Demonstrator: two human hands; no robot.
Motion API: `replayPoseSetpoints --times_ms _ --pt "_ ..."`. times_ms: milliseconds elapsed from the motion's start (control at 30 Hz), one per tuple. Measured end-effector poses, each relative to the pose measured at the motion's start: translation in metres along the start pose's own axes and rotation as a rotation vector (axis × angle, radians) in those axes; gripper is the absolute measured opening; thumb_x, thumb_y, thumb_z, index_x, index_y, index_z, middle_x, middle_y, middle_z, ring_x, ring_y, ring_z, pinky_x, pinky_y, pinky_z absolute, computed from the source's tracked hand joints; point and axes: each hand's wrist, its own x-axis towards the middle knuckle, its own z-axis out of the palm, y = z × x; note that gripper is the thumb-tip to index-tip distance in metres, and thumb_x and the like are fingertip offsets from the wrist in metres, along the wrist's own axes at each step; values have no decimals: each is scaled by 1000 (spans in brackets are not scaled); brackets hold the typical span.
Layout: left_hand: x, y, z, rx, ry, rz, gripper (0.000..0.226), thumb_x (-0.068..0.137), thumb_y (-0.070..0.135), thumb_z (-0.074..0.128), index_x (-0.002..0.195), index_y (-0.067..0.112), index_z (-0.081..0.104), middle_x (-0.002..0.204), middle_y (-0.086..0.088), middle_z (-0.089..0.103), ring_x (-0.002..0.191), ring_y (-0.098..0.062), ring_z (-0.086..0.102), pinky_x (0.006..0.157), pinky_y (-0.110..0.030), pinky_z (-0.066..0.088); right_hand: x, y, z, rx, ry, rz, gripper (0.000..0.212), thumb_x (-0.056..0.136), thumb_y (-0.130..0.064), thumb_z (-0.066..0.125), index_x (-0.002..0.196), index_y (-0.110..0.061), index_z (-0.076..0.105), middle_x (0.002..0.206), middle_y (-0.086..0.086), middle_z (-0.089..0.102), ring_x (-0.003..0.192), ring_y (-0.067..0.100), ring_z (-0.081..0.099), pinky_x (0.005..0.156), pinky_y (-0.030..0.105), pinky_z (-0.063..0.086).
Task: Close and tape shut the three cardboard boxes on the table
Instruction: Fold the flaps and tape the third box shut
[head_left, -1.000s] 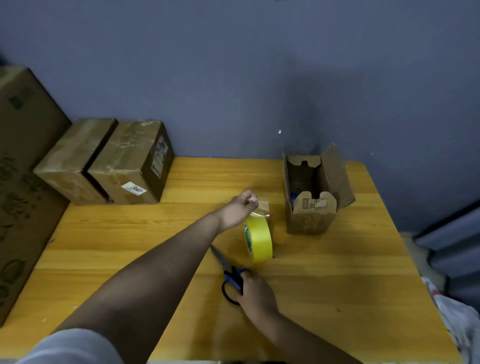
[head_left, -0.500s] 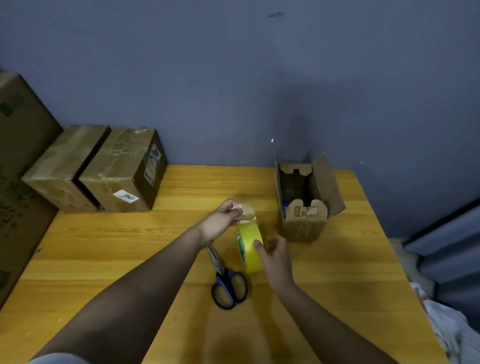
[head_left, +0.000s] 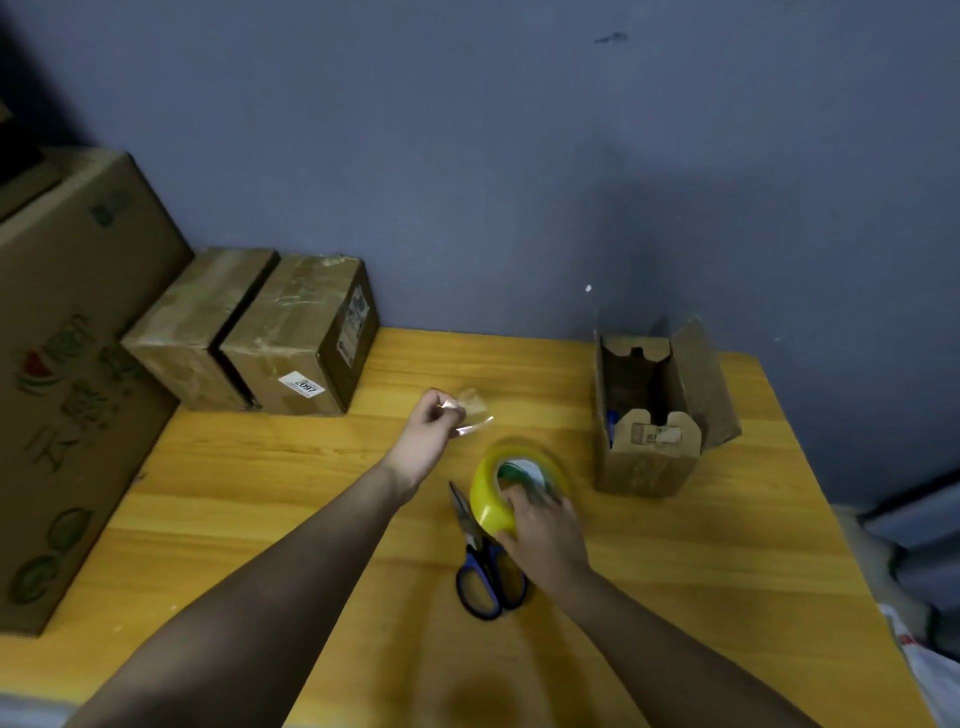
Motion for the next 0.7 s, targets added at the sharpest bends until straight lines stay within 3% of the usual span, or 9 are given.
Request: replayPoseSetpoints --times_ms 67,167,200,233,300,333,467,600,700 --pt "-6 -1 -1 16 -19 -4 9 96 6 48 89 10 46 81 1 47 70 -6 48 57 -5 39 4 -1 4 -125 -2 -38 38 84 -33 68 118 -23 54 111 -4 64 110 16 57 100 35 36" --pt "-11 -7 -2 50 -66 -25 5 97 5 48 92 7 47 85 -1 49 62 5 53 60 -5 41 12 4 12 -211 36 -52 50 45 -27 93 88 -23 68 73 -6 67 74 14 65 78 36 53" --pt "-12 -7 -1 58 -82 -30 4 97 5 48 93 6 47 87 -3 49 62 5 53 61 -5 42 12 5 13 -210 28 -60 50 45 -24 93 89 -21 69 72 -4 68 74 15 65 79 37 54" --pt "-13 -8 -1 60 -91 -37 4 97 4 47 93 6 47 88 -4 48 65 2 53 60 -5 42 10 7 16 -215 -6 -71 47 60 -22 87 102 -18 67 84 -1 69 85 17 65 90 40 50" --pt "-14 -8 1 59 -101 -43 3 98 3 46 95 5 47 89 -5 47 69 -4 49 58 -5 42 6 8 22 -276 -85 -92 39 92 -18 57 129 -15 47 118 3 62 117 21 53 110 41 28" --pt "-14 -8 2 57 -104 -45 4 98 3 45 95 4 47 88 -5 46 70 -5 48 57 -5 42 3 9 25 -284 -90 -107 38 97 -17 48 133 -15 40 126 3 57 124 22 46 113 41 22" --pt "-10 -9 4 48 -119 -80 4 98 5 45 95 6 45 85 -2 46 63 0 53 54 -3 40 -6 -3 30 -279 -107 -126 32 97 -21 47 128 -14 42 126 5 57 124 24 46 111 40 24" --pt "-6 -10 6 42 -134 -115 8 98 8 47 90 8 45 83 0 48 51 12 54 53 -3 40 -12 -17 30 -211 -119 -122 37 97 -40 46 126 -16 44 125 3 54 123 24 44 105 38 29" --pt "-7 -9 6 88 -183 -79 16 96 8 52 82 12 46 81 1 53 58 11 56 58 -5 42 -10 -17 14 54 47 -6 33 97 -43 46 121 -21 54 120 -3 57 118 19 49 94 32 40"
